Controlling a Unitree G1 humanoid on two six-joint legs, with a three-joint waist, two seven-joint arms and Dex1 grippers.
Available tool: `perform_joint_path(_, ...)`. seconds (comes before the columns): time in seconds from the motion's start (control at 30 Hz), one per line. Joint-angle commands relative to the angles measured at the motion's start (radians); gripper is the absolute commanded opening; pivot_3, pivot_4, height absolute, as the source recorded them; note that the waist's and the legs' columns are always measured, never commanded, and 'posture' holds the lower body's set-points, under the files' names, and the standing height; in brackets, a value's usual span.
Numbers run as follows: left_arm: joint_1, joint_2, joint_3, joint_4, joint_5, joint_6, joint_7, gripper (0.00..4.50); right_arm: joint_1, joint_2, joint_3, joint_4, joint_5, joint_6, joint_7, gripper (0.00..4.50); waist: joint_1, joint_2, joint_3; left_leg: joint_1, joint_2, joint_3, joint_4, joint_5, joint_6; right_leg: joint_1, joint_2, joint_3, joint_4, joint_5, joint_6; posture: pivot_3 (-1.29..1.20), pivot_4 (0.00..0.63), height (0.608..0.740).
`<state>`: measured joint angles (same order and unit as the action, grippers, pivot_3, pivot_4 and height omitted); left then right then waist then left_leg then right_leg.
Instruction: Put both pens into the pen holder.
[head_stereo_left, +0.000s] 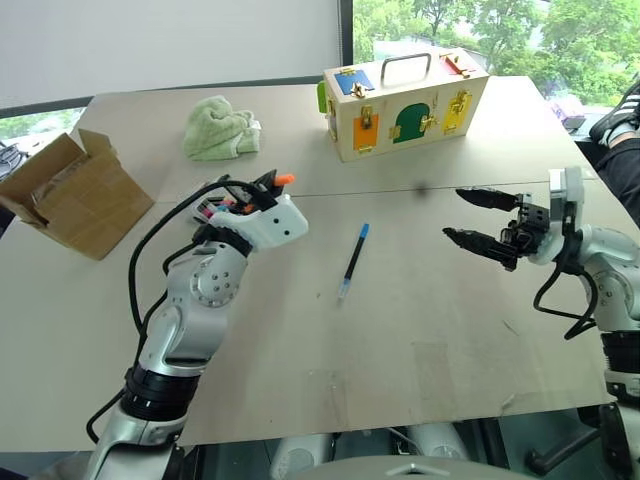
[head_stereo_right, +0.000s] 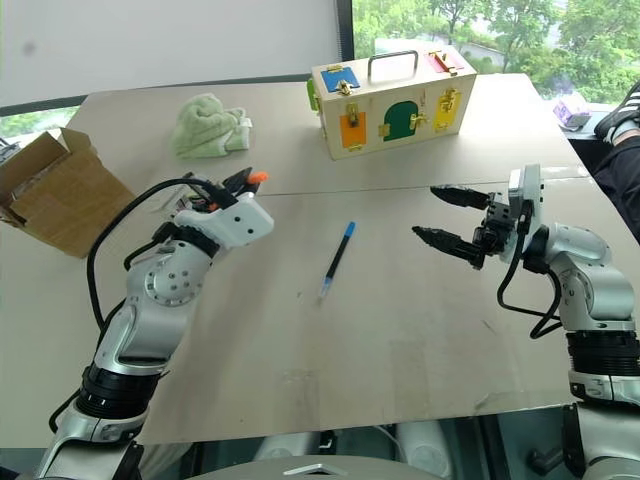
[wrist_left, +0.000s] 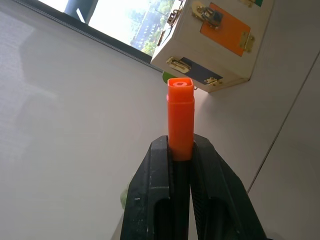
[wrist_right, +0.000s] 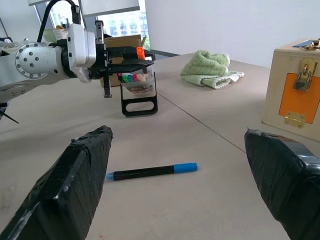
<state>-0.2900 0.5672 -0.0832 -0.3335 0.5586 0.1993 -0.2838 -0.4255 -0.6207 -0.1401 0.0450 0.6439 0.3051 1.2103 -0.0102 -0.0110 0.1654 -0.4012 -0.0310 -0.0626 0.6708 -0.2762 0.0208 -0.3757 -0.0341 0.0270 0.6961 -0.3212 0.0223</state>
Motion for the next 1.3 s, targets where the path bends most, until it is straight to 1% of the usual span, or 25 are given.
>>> perform_joint_path(0.03, -0.011, 0.022, 0.033, 0.000, 0.015, -0.023, 0.018, 0.00, 0.003, -0.016, -0.038, -0.015, 0.005, -0.017, 0.005, 4.49, 0.000, 0.000, 0.000, 0.000, 0.000, 0.000, 0.000, 0.000, 0.000, 0.000, 0.000, 0.000, 0.000, 0.000, 0.000, 0.00, 0.150, 0.740)
perform_joint_path(0.47, 0.012, 0.035, 0.088, 0.082, -0.011, -0.066, 0.054, 0.00, 0.033, -0.029, -0.049, -0.021, 0.001, -0.022, 0.010, 4.49, 0.000, 0.000, 0.000, 0.000, 0.000, 0.000, 0.000, 0.000, 0.000, 0.000, 0.000, 0.000, 0.000, 0.000, 0.000, 0.00, 0.150, 0.740)
perform_joint_path(0.57, 0.014, 0.028, 0.100, 0.107, -0.029, -0.068, 0.058, 1.42, 0.037, -0.032, -0.052, -0.023, 0.000, -0.020, 0.010, 4.50, 0.000, 0.000, 0.000, 0.000, 0.000, 0.000, 0.000, 0.000, 0.000, 0.000, 0.000, 0.000, 0.000, 0.000, 0.000, 0.00, 0.150, 0.740)
perform_joint_path(0.63, 0.008, 0.026, 0.099, 0.134, -0.032, -0.077, 0.064, 2.20, 0.035, -0.035, -0.053, -0.019, -0.001, -0.021, 0.011, 4.50, 0.000, 0.000, 0.000, 0.000, 0.000, 0.000, 0.000, 0.000, 0.000, 0.000, 0.000, 0.000, 0.000, 0.000, 0.000, 0.00, 0.150, 0.740)
perform_joint_path(0.67, 0.003, 0.025, 0.098, 0.150, -0.034, -0.078, 0.066, 2.75, 0.033, -0.036, -0.053, -0.016, -0.002, -0.022, 0.012, 4.50, 0.000, 0.000, 0.000, 0.000, 0.000, 0.000, 0.000, 0.000, 0.000, 0.000, 0.000, 0.000, 0.000, 0.000, 0.000, 0.00, 0.150, 0.740)
perform_joint_path(0.73, -0.009, 0.028, 0.100, 0.174, -0.034, -0.084, 0.079, 3.61, 0.029, -0.037, -0.053, -0.011, -0.005, -0.024, 0.013, 4.50, 0.000, 0.000, 0.000, 0.000, 0.000, 0.000, 0.000, 0.000, 0.000, 0.000, 0.000, 0.000, 0.000, 0.000, 0.000, 0.00, 0.150, 0.740)
perform_joint_path(0.77, -0.015, 0.030, 0.104, 0.179, -0.034, -0.084, 0.085, 3.91, 0.027, -0.037, -0.054, -0.008, -0.006, -0.024, 0.014, 4.50, 0.000, 0.000, 0.000, 0.000, 0.000, 0.000, 0.000, 0.000, 0.000, 0.000, 0.000, 0.000, 0.000, 0.000, 0.000, 0.00, 0.150, 0.740)
perform_joint_path(0.8, -0.018, 0.030, 0.108, 0.180, -0.035, -0.083, 0.089, 4.36, 0.026, -0.037, -0.054, -0.006, -0.006, -0.024, 0.014, 4.50, 0.000, 0.000, 0.000, 0.000, 0.000, 0.000, 0.000, 0.000, 0.000, 0.000, 0.000, 0.000, 0.000, 0.000, 0.000, 0.00, 0.150, 0.740)
perform_joint_path(0.83, -0.018, 0.030, 0.112, 0.178, -0.038, -0.082, 0.089, 4.44, 0.026, -0.037, -0.054, -0.005, -0.007, -0.025, 0.015, 4.50, 0.001, 0.000, 0.000, 0.000, 0.000, 0.000, 0.000, 0.000, 0.000, 0.000, 0.000, 0.000, 0.000, 0.000, 0.000, 0.00, 0.150, 0.740)
perform_joint_path(0.97, -0.029, 0.019, 0.111, 0.137, -0.064, -0.099, 0.083, 4.44, 0.034, -0.042, -0.061, -0.013, -0.006, -0.017, 0.010, 4.50, 0.000, 0.000, 0.000, 0.000, 0.000, 0.000, 0.000, 0.001, -0.001, 0.000, 0.000, 0.000, 0.000, 0.000, 0.000, 0.00, 0.150, 0.740)
perform_joint_path(1.07, -0.071, -0.020, 0.068, 0.118, -0.143, -0.128, 0.023, 4.44, 0.038, -0.053, -0.064, -0.021, -0.003, -0.004, 0.007, 4.50, 0.005, 0.000, 0.000, 0.000, 0.000, 0.000, 0.000, 0.001, -0.001, 0.000, 0.000, 0.000, 0.000, 0.000, 0.000, 0.00, 0.150, 0.740)
perform_joint_path(1.13, -0.074, -0.086, 0.036, 0.081, -0.267, -0.121, -0.055, 4.44, 0.072, -0.062, -0.051, -0.045, -0.018, -0.003, 0.008, 4.50, 0.010, 0.000, 0.000, 0.000, 0.000, 0.000, 0.001, 0.001, -0.001, 0.000, 0.000, -0.001, 0.001, 0.000, 0.000, 0.00, 0.150, 0.740)
perform_joint_path(1.2, -0.056, -0.106, 0.017, 0.044, -0.339, -0.094, -0.134, 4.44, 0.111, -0.071, -0.037, -0.078, -0.033, -0.008, 0.009, 4.50, 0.015, -0.001, -0.001, -0.001, 0.000, 0.000, 0.002, 0.001, -0.001, 0.000, -0.001, -0.001, 0.000, 0.000, 0.000, 0.00, 0.150, 0.740)
perform_joint_path(1.3, -0.023, -0.136, 0.030, 0.015, -0.469, -0.003, -0.217, 4.44, 0.173, -0.062, -0.036, -0.116, -0.037, -0.013, -0.001, 4.50, 0.011, -0.001, -0.001, -0.002, 0.000, 0.001, 0.001, 0.001, -0.001, -0.001, 0.000, 0.000, 0.000, 0.000, 0.000, 0.00, 0.150, 0.740)
